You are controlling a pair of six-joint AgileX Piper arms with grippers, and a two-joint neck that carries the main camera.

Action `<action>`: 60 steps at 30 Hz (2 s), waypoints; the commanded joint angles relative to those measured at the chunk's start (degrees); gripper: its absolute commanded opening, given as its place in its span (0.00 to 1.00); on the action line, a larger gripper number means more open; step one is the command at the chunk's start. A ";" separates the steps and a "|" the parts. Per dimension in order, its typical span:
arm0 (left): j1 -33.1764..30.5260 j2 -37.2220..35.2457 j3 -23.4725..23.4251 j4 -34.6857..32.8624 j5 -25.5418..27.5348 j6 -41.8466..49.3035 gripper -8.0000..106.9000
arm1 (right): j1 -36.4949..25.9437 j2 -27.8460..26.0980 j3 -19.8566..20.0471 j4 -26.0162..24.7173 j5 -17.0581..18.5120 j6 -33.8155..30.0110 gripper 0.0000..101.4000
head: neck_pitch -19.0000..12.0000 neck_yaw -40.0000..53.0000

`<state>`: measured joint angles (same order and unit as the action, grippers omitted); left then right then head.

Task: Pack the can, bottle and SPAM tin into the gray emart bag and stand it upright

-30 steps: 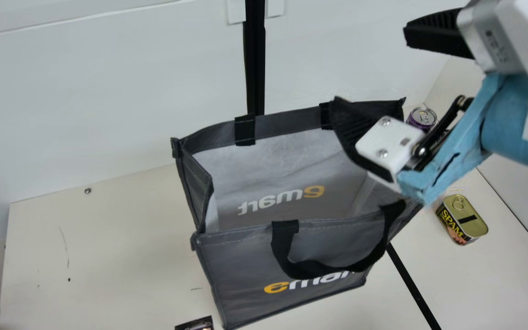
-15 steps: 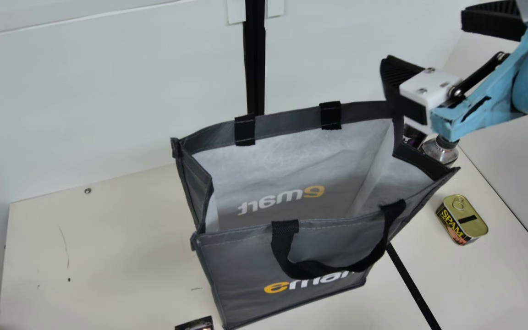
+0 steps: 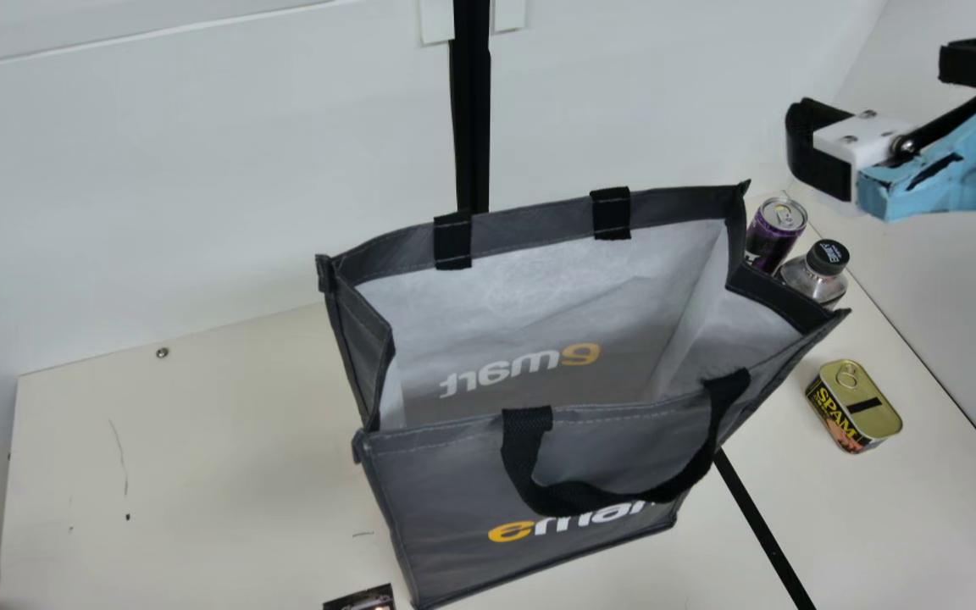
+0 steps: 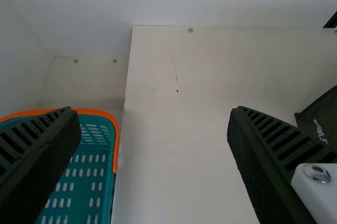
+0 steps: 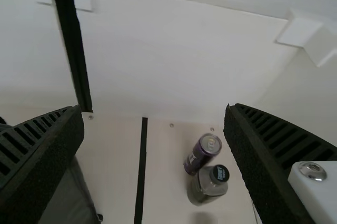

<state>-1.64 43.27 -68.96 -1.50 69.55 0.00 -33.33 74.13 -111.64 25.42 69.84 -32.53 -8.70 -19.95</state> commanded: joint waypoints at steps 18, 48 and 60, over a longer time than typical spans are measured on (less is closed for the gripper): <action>0.00 0.00 0.00 0.00 0.00 0.00 0.85 | -6.17 -0.41 8.55 -3.55 0.06 -2.95 0.94 | -1.30 -0.05; 0.00 0.00 0.00 0.00 0.00 0.00 0.85 | -9.78 -2.03 16.79 -3.94 0.00 -5.48 0.94 | -1.30 -0.05; 0.00 0.00 0.00 0.00 0.00 0.00 0.85 | -9.78 -2.03 16.79 -3.94 0.00 -5.48 0.94 | -1.30 -0.05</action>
<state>-1.64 43.27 -68.96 -1.50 69.55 0.00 -43.12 72.10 -94.84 21.48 69.84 -38.02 -8.70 -19.86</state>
